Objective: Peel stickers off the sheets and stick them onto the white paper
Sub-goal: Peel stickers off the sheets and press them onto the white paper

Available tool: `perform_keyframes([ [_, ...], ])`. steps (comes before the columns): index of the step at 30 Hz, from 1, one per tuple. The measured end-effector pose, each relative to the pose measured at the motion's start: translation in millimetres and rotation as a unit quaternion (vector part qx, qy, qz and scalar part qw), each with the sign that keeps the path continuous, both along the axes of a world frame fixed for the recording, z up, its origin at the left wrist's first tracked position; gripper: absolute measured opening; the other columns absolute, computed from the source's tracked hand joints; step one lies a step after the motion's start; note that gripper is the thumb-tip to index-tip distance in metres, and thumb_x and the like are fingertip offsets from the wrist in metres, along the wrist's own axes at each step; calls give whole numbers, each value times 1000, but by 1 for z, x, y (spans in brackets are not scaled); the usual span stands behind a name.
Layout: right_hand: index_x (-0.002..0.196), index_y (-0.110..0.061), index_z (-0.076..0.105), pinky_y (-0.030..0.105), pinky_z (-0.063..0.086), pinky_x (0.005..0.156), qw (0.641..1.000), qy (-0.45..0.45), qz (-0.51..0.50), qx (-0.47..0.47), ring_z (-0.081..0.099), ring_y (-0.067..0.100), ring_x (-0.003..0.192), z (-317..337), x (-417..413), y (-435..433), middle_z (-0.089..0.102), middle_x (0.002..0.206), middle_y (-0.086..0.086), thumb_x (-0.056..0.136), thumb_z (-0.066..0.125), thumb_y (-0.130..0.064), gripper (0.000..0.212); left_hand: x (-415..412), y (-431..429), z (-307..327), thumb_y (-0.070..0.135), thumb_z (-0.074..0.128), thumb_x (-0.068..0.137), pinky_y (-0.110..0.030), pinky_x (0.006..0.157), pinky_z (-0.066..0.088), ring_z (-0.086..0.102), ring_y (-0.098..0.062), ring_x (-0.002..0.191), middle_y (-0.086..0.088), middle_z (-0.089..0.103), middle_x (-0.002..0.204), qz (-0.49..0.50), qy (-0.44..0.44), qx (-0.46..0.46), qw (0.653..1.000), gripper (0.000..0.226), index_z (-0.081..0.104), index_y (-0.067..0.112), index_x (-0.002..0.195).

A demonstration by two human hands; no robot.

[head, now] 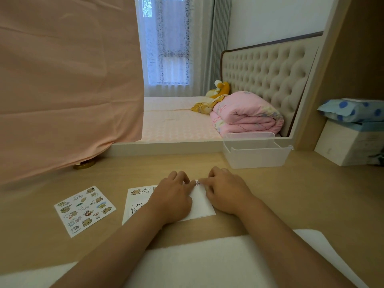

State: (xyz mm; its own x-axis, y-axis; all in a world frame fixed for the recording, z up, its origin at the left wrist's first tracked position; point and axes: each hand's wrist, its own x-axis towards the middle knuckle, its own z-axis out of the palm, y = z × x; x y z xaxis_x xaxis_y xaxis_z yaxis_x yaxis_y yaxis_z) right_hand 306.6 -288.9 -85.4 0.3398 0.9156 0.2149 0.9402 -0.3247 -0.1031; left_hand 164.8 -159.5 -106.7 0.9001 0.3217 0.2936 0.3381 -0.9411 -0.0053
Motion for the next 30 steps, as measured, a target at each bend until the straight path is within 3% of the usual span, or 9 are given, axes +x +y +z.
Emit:
perform_keyframes([
  [4,134,-43,60,34,46,84,1000,-8,-1,-15,48,19,109,3,0,0,53,117,-4,103,41,-35,37,0,-7,8,40,11,76,-32,81,45,46,-22,117,2,50,134,16,25,7,1000,78,55,24,138],
  [10,126,-34,67,31,44,80,1000,-7,-5,10,53,20,107,7,-5,0,55,116,-4,99,45,-34,35,0,-8,16,29,41,88,-32,88,49,47,-18,116,6,57,128,35,24,-62,997,47,63,23,129],
  [15,127,-34,65,31,47,82,998,42,26,47,59,18,104,11,-26,11,58,119,-8,98,50,-30,33,-25,4,40,8,51,95,-23,105,40,55,-11,124,7,63,131,29,-117,-250,961,41,63,22,131],
  [18,122,-38,68,31,50,88,990,118,64,53,59,10,103,16,-42,18,62,113,-15,96,53,-31,31,-56,13,52,3,46,98,-18,95,45,60,-3,112,11,68,121,60,-181,-284,940,41,66,25,126],
  [22,114,-37,71,33,52,94,971,223,77,30,61,4,101,26,-65,33,67,105,-19,95,54,-43,26,-102,25,55,10,47,101,-16,90,43,57,2,105,22,63,112,101,-142,-256,951,36,63,29,128],
  [26,86,-22,76,33,56,71,957,285,52,-7,64,8,69,37,-89,54,74,82,-9,89,57,-63,46,-136,24,50,24,54,100,-28,105,42,46,-1,118,27,48,121,108,-64,-276,953,46,46,38,143],
  [28,81,-23,76,31,54,69,951,304,53,-19,64,6,68,39,-99,64,75,79,-7,85,68,-57,35,-146,22,47,32,59,97,-35,111,40,43,-3,125,27,46,128,110,-56,-289,949,55,38,43,146],
  [30,89,-25,76,31,58,77,943,324,61,-29,69,7,81,38,-106,71,74,83,-7,81,80,-40,18,-154,22,43,38,64,94,-33,111,39,41,-2,126,25,47,134,109,-57,-285,951,63,34,44,148],
])
